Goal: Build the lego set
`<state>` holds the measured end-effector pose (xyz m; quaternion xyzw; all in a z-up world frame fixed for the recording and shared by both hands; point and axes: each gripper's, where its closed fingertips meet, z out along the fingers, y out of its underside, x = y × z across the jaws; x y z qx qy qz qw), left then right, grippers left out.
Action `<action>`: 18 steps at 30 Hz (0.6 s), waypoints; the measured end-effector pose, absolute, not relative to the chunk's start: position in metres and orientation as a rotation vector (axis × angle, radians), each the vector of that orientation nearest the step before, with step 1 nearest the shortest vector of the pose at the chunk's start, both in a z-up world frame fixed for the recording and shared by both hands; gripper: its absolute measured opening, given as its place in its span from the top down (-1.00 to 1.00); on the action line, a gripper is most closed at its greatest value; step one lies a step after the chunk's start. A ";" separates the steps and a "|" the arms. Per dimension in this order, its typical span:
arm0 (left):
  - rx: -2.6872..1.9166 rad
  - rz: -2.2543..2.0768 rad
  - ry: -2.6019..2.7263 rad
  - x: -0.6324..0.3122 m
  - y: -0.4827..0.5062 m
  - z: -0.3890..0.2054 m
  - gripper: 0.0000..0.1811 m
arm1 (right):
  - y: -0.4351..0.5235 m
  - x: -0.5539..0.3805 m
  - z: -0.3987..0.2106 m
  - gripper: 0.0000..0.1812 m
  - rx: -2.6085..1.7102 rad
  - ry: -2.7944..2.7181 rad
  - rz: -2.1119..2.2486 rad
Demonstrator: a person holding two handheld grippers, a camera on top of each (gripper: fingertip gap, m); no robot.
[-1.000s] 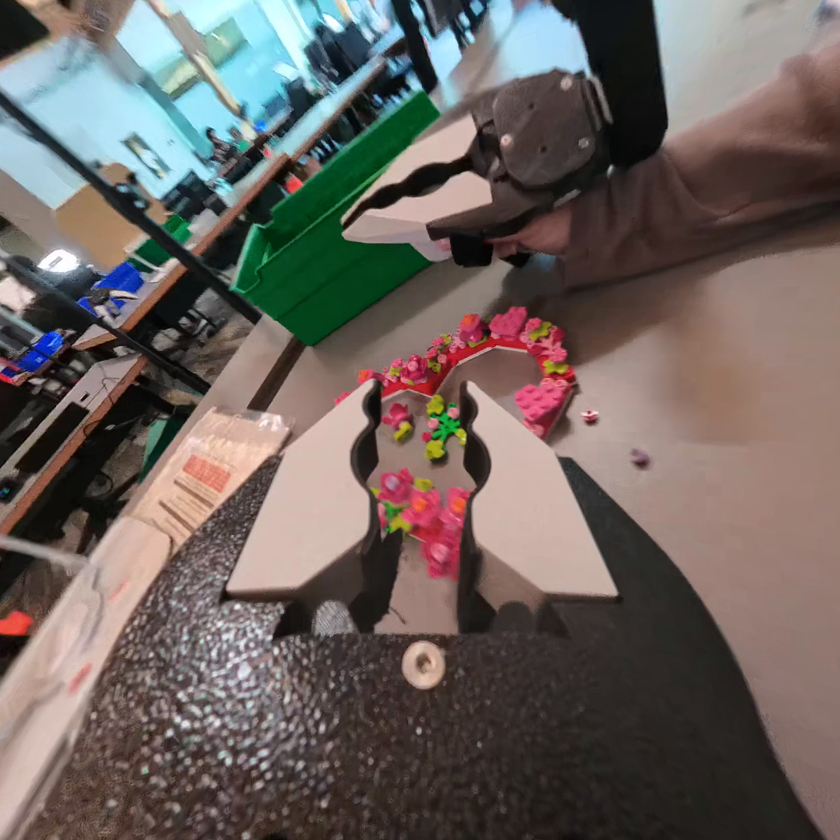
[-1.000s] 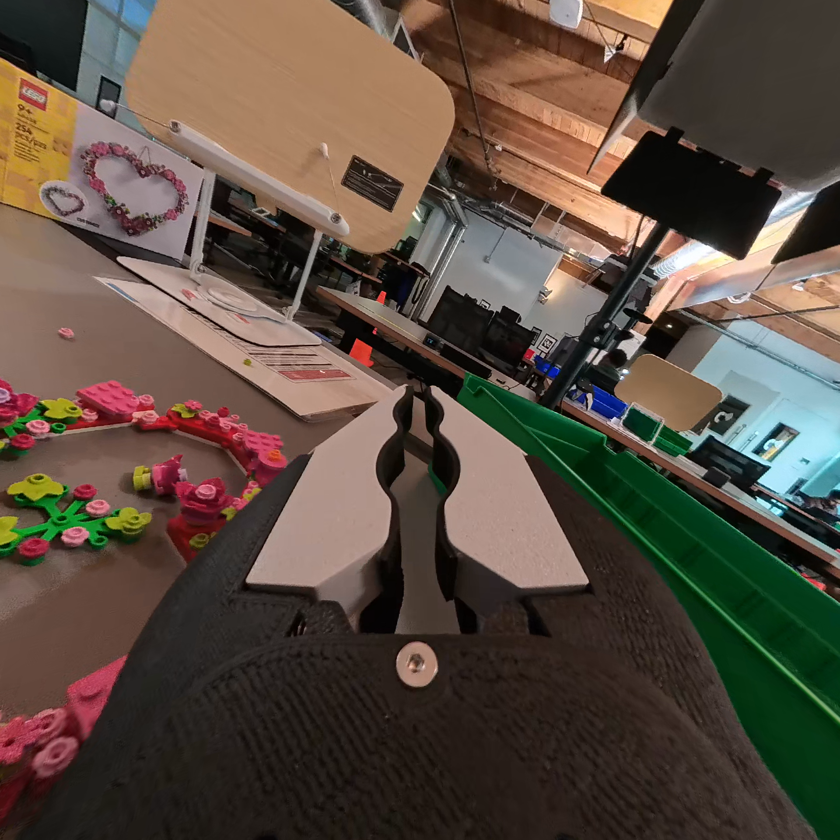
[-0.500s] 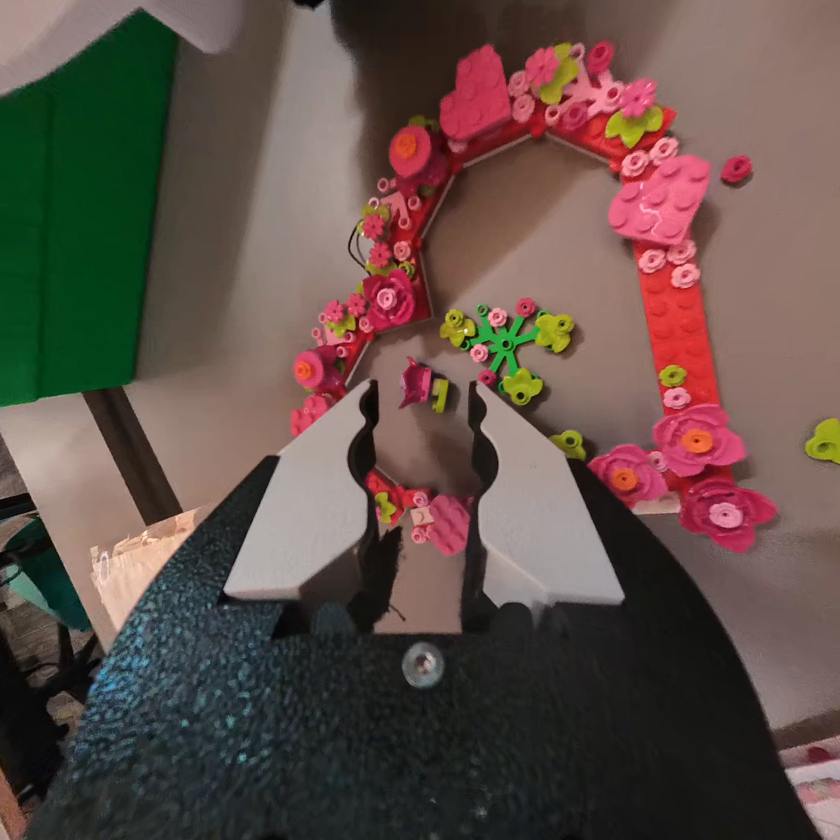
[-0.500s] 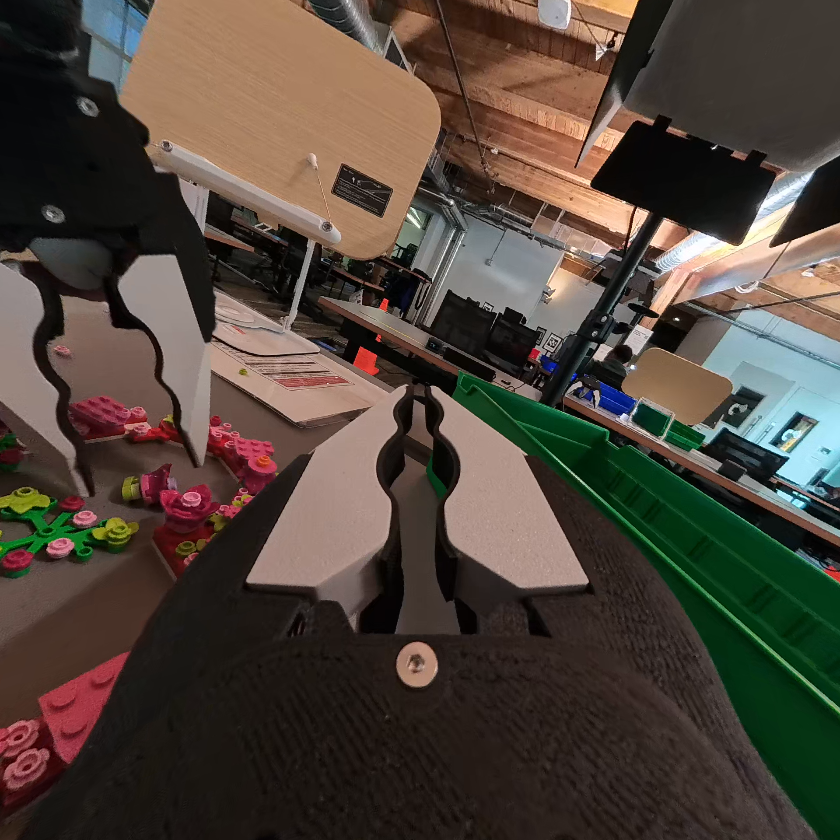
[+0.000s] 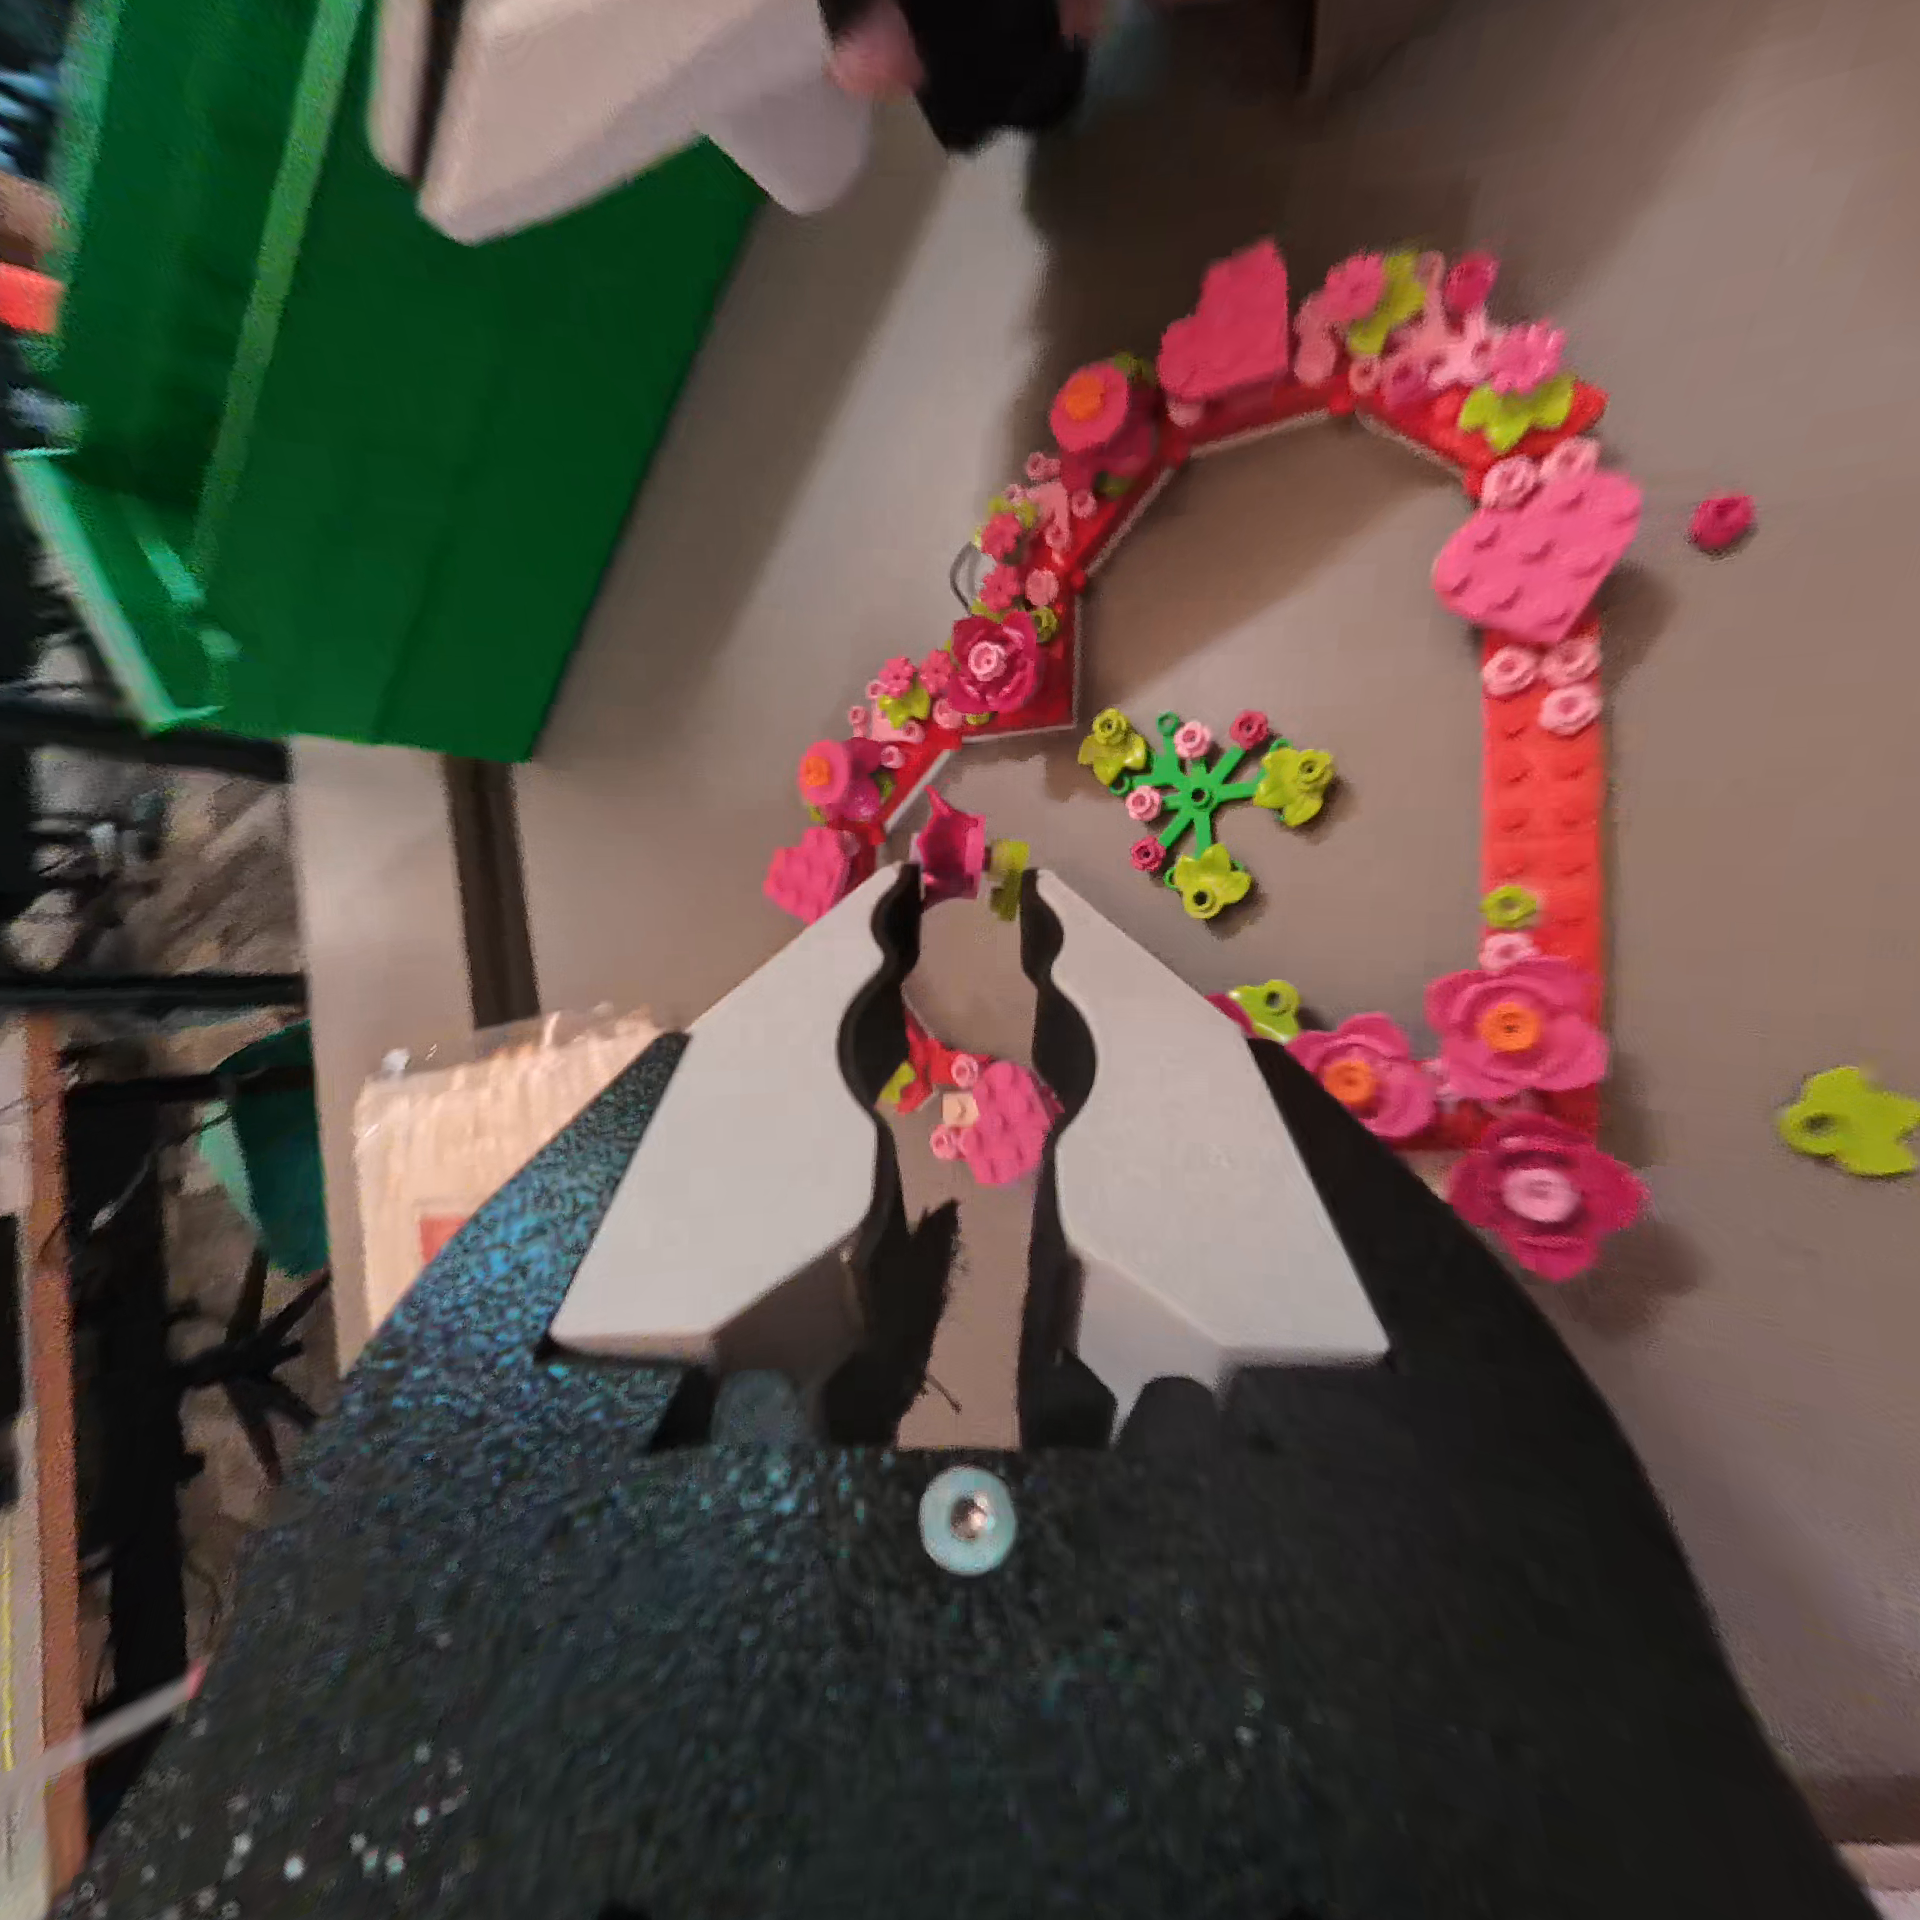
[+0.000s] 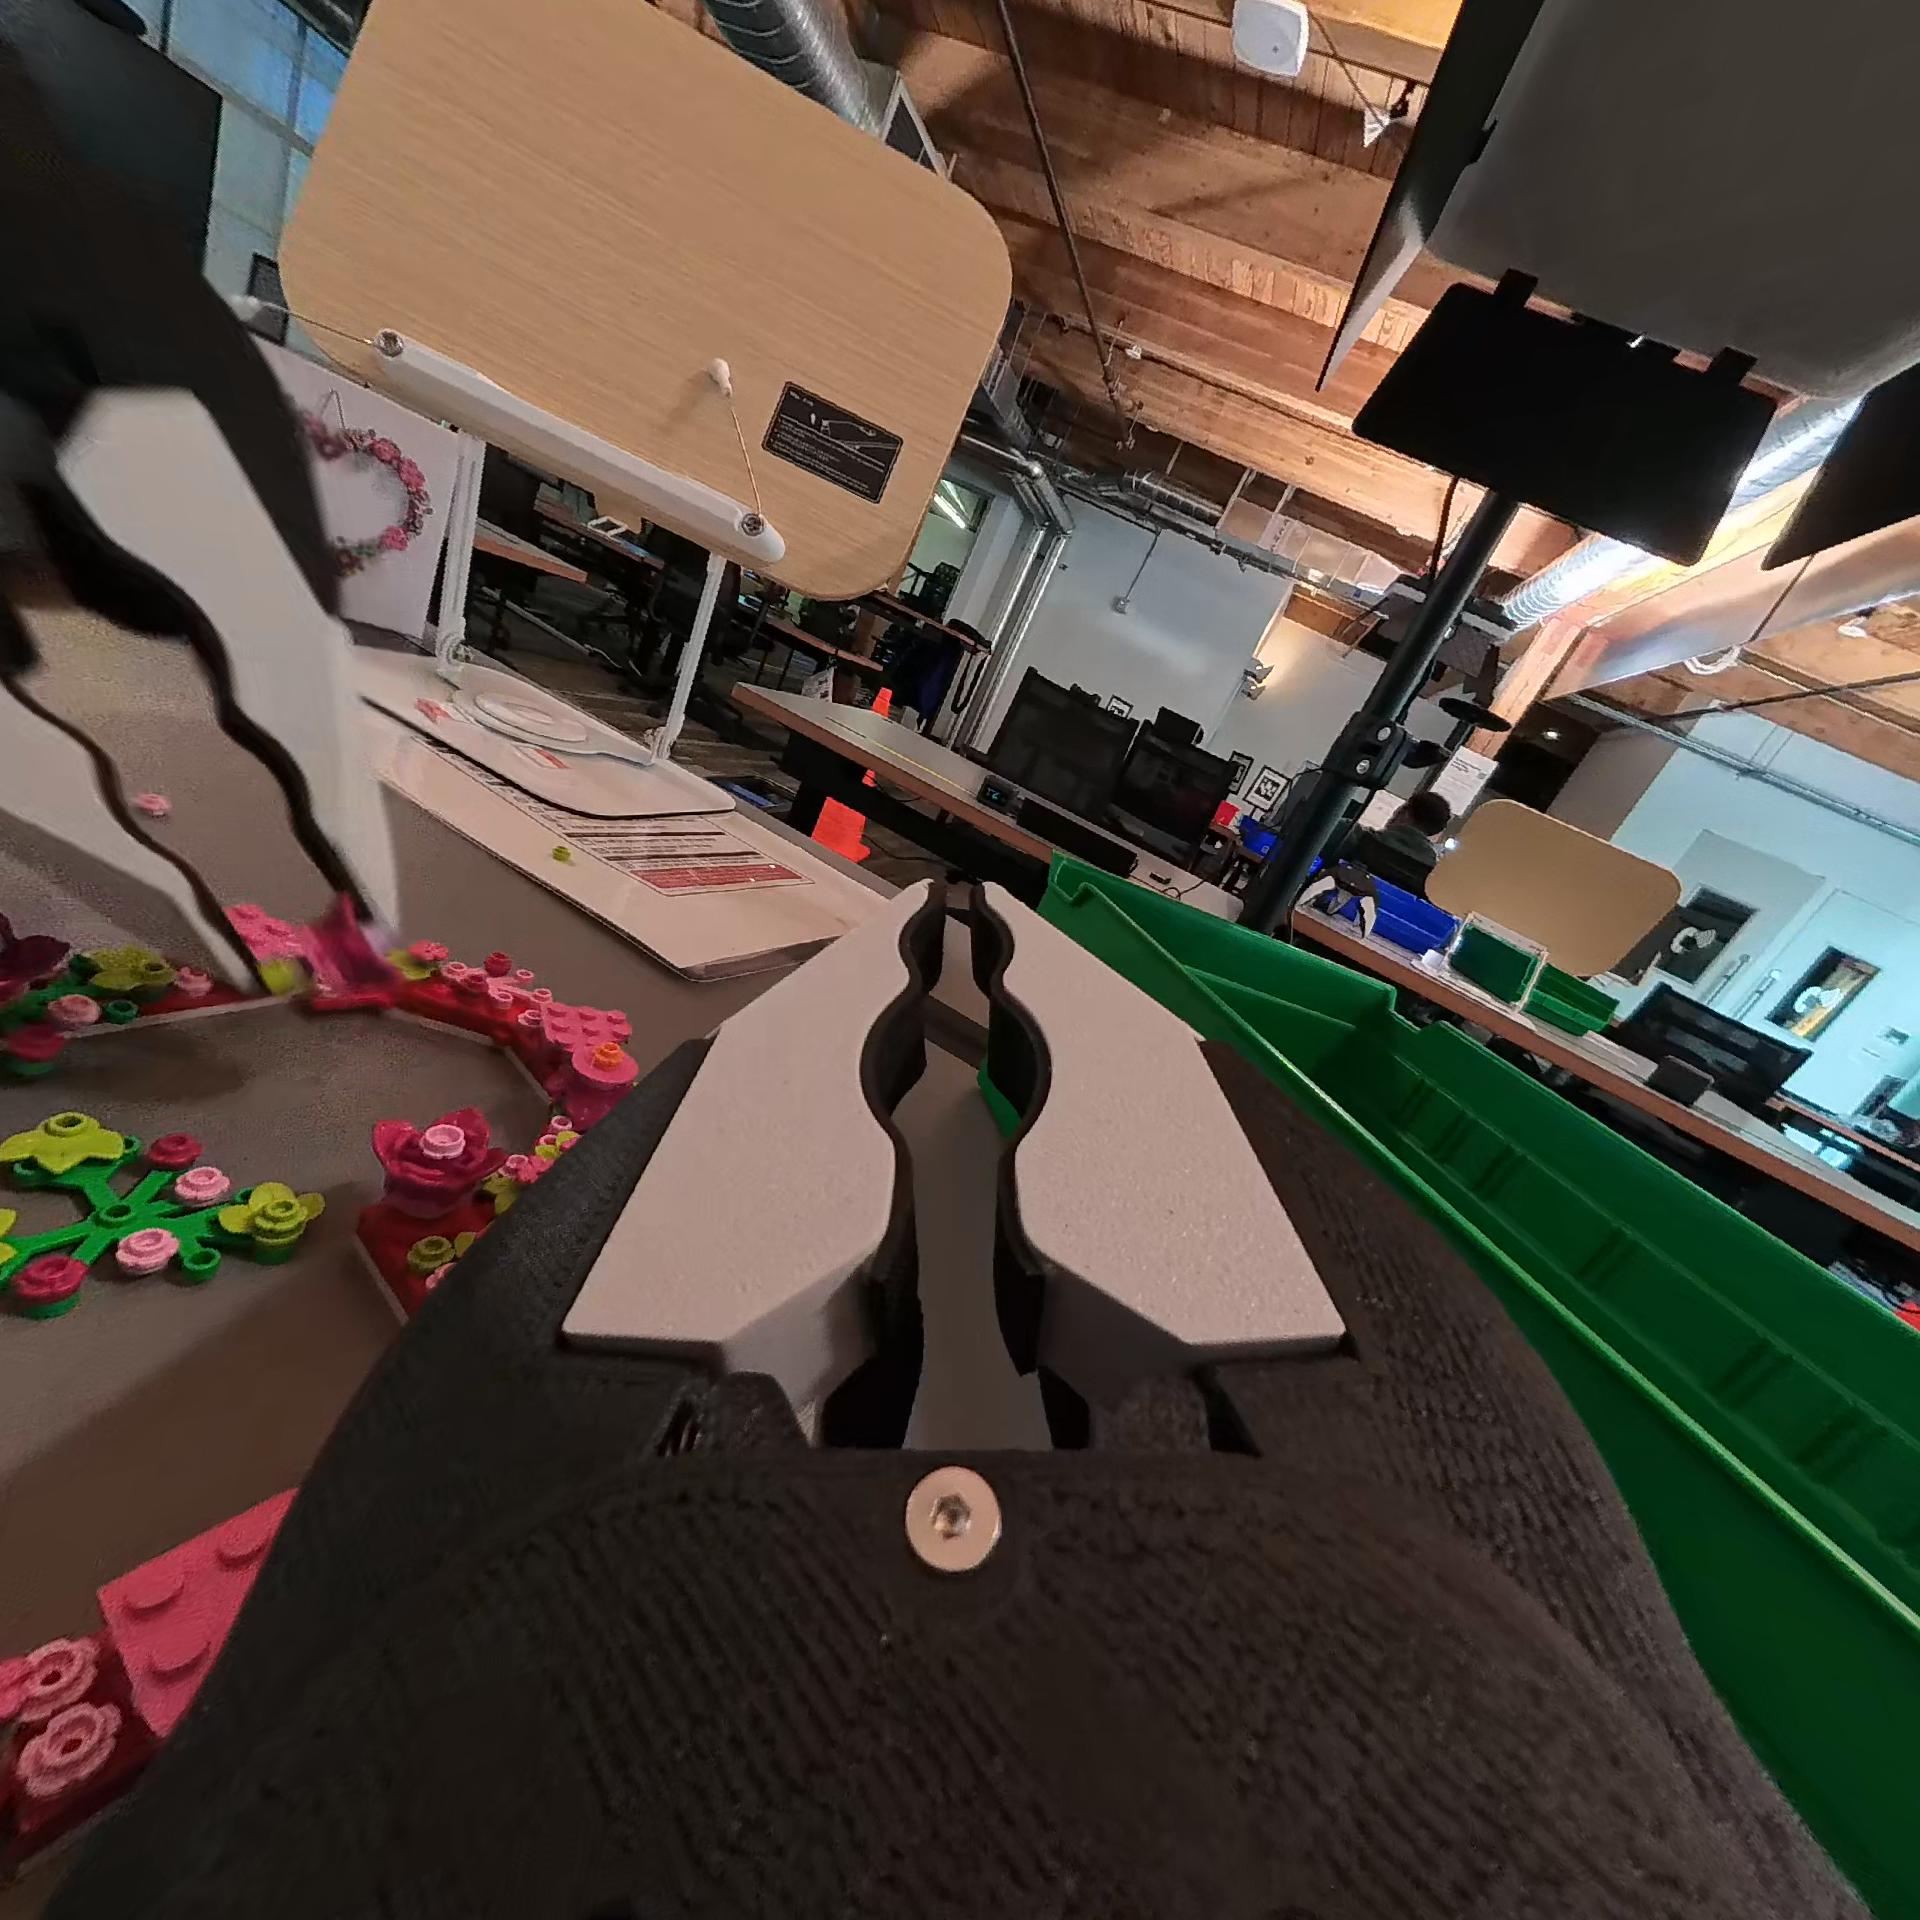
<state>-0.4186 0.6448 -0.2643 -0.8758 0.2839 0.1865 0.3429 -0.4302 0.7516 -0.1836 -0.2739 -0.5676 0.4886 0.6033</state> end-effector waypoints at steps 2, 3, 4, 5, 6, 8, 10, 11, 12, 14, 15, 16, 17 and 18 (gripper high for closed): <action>-2.229 0.541 0.628 -0.407 0.628 -0.248 0.81 | 0.752 -0.430 -0.184 0.97 -0.634 -1.314 1.128; -2.221 0.567 0.588 -0.400 0.615 -0.244 0.81 | 0.752 -0.430 -0.184 0.97 -0.635 -1.313 1.122; -2.227 0.589 0.558 -0.391 0.601 -0.243 0.81 | 0.753 -0.431 -0.184 0.97 -0.638 -1.311 1.115; -2.249 0.608 0.532 -0.383 0.586 -0.245 0.81 | 0.755 -0.431 -0.184 0.97 -0.642 -1.307 1.108; -2.282 0.616 0.502 -0.376 0.570 -0.249 0.81 | 0.756 -0.431 -0.184 0.97 -0.648 -1.303 1.098; -2.386 0.543 0.428 -0.356 0.539 -0.264 0.81 | 0.760 -0.432 -0.184 0.97 -0.662 -1.291 1.073; -2.467 0.435 0.352 -0.338 0.516 -0.276 0.81 | 0.763 -0.432 -0.184 0.97 -0.671 -1.279 1.037; -2.494 0.398 0.327 -0.331 0.507 -0.281 0.81 | 0.765 -0.431 -0.184 0.97 -0.672 -1.276 1.014; -2.509 0.379 0.308 -0.327 0.501 -0.284 0.81 | 0.766 -0.431 -0.185 0.97 -0.672 -1.274 0.988; -2.529 0.348 0.286 -0.320 0.495 -0.289 0.81 | 0.766 -0.427 -0.185 0.97 -0.662 -1.273 0.932; -2.547 0.331 0.275 -0.318 0.493 -0.292 0.81 | 0.766 -0.424 -0.185 0.97 -0.651 -1.274 0.903; -2.569 0.317 0.267 -0.317 0.492 -0.296 0.81 | 0.767 -0.421 -0.185 0.97 -0.646 -1.274 0.877; -2.583 0.322 0.266 -0.317 0.491 -0.299 0.81 | 0.769 -0.417 -0.185 0.97 -0.650 -1.268 0.862; -2.593 0.333 0.274 -0.318 0.491 -0.300 0.81 | 0.770 -0.413 -0.185 0.97 -0.663 -1.258 0.860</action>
